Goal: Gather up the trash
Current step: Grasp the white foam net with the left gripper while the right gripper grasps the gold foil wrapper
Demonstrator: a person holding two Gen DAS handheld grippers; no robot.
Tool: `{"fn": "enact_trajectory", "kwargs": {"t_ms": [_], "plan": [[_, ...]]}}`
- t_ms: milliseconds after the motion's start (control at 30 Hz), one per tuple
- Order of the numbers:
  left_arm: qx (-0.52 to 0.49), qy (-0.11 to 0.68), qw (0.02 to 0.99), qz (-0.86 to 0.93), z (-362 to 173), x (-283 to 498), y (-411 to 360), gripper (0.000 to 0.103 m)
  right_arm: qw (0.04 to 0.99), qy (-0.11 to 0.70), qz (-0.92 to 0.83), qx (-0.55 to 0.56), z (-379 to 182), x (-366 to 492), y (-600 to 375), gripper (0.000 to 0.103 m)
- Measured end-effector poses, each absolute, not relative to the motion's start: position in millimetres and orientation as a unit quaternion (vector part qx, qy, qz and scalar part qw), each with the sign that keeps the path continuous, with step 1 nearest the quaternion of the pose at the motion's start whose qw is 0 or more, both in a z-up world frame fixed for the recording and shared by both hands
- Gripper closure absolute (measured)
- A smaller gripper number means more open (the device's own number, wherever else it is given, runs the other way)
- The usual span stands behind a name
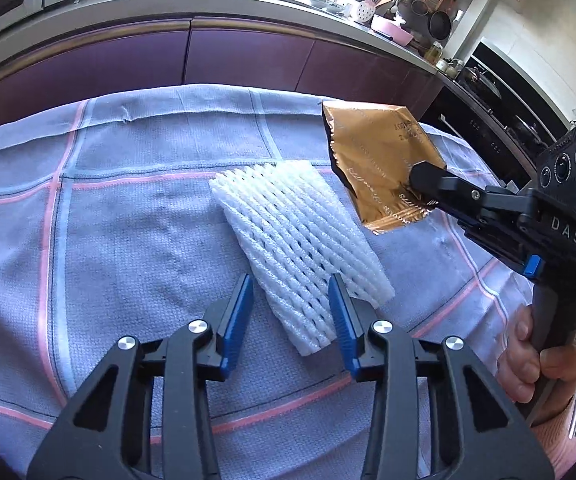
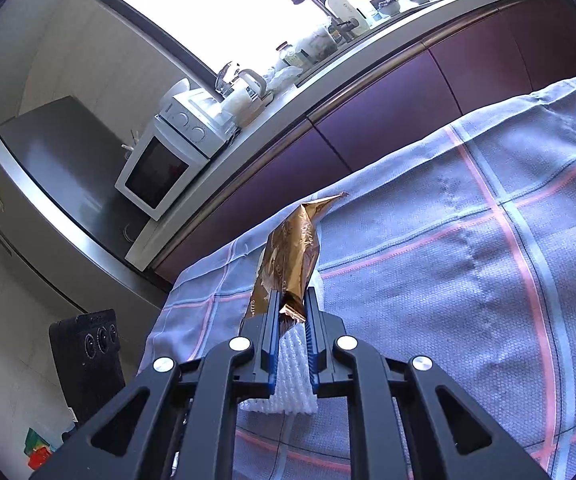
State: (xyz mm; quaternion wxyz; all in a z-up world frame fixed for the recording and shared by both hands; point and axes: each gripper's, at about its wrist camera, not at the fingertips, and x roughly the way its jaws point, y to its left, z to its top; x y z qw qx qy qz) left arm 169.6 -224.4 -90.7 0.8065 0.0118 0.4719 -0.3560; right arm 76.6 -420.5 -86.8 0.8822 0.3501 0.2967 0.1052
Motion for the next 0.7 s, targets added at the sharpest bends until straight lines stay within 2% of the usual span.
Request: {"fn": "enact_trajectory", "kwargs": {"t_ms": [33, 100, 400, 700], "plan": [[0.01, 0.475, 0.805, -0.354, -92, 171, -225, 0.071, 0.882, 0.297, 0.106, 0.351, -88, 77, -421, 0.091], [0.004, 0.48, 0.803, -0.354, -93, 172, -225, 0.088, 0.88, 0.297, 0.11, 0.353, -89, 77, -420, 0.091], [0.01, 0.457, 0.82, -0.345, -80, 159, -208, 0.091, 0.883, 0.291, 0.126, 0.347, -85, 75, -412, 0.091], [0.002, 0.424, 0.845, -0.325, -53, 137, -150, 0.091, 0.88, 0.294, 0.168, 0.334, -77, 73, -381, 0.091]]}}
